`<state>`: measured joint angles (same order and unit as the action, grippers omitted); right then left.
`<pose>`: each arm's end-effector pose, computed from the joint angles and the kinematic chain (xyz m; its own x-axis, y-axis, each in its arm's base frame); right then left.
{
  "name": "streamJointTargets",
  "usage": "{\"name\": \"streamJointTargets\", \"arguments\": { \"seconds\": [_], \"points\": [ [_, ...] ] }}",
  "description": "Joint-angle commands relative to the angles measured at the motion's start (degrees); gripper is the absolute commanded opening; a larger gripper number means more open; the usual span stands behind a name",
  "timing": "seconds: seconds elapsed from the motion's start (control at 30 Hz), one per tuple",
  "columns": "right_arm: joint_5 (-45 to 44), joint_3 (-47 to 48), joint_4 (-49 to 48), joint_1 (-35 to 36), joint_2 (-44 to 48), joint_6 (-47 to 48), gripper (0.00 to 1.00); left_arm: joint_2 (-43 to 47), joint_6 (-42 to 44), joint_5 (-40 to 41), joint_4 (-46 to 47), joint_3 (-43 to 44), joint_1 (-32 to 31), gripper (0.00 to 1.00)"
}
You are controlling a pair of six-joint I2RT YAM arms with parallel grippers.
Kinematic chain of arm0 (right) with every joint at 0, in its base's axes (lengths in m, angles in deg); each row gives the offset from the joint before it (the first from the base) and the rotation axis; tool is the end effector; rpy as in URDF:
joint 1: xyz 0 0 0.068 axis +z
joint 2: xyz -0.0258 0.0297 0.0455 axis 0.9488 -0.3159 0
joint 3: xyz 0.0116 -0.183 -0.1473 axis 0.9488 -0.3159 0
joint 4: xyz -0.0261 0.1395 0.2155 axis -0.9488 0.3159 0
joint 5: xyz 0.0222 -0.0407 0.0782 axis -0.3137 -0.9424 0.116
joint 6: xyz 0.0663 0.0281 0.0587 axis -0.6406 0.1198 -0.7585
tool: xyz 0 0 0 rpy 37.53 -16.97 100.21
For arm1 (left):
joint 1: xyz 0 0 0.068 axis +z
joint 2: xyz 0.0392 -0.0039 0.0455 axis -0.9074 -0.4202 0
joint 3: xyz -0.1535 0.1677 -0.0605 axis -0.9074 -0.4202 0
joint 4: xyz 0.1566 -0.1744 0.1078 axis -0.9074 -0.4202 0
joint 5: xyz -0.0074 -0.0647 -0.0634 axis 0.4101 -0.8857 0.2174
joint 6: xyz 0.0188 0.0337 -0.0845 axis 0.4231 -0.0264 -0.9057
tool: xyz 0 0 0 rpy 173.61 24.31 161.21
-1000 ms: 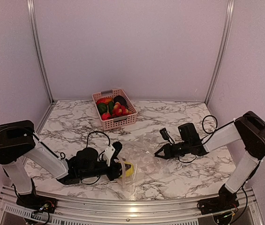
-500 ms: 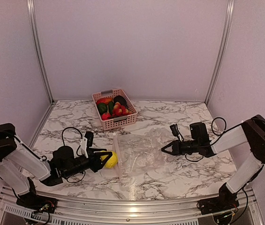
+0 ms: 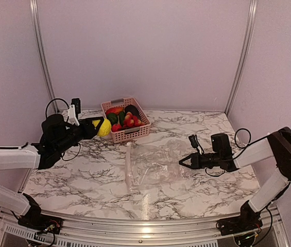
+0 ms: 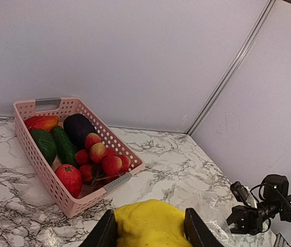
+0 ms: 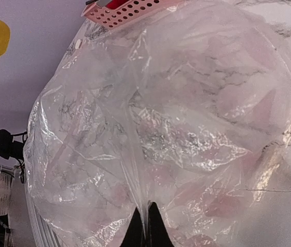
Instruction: Open the zip-top bag and remove the fake food
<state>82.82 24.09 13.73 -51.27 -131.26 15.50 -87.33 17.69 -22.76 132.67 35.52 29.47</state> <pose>0.2600 0.1565 0.0735 -0.8089 -0.0135 -0.5878 -0.4983 0.5464 0.6731 0.2674 -0.1935 0.2270 -0.2331 -0.4032 -0.8849 0.5501 0.6957 -0.4619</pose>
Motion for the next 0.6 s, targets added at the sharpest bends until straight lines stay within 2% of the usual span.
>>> {"name": "streamJointTargets", "arguments": {
  "seconds": [0.0,0.27,0.57],
  "points": [
    [1.0,-0.2,0.0,-0.6,1.4,1.2,0.00,-6.3,3.6,-4.2,-14.5,11.6,4.9,0.39],
    [1.1,1.1,2.2,-0.5,3.0,2.3,0.00,-22.7,9.3,-3.5,-23.8,32.0,9.1,0.39],
    [1.3,2.8,4.6,-0.5,3.3,3.9,0.00,-43.1,11.4,-5.3,-30.4,55.5,11.5,0.41]
  ]
}}
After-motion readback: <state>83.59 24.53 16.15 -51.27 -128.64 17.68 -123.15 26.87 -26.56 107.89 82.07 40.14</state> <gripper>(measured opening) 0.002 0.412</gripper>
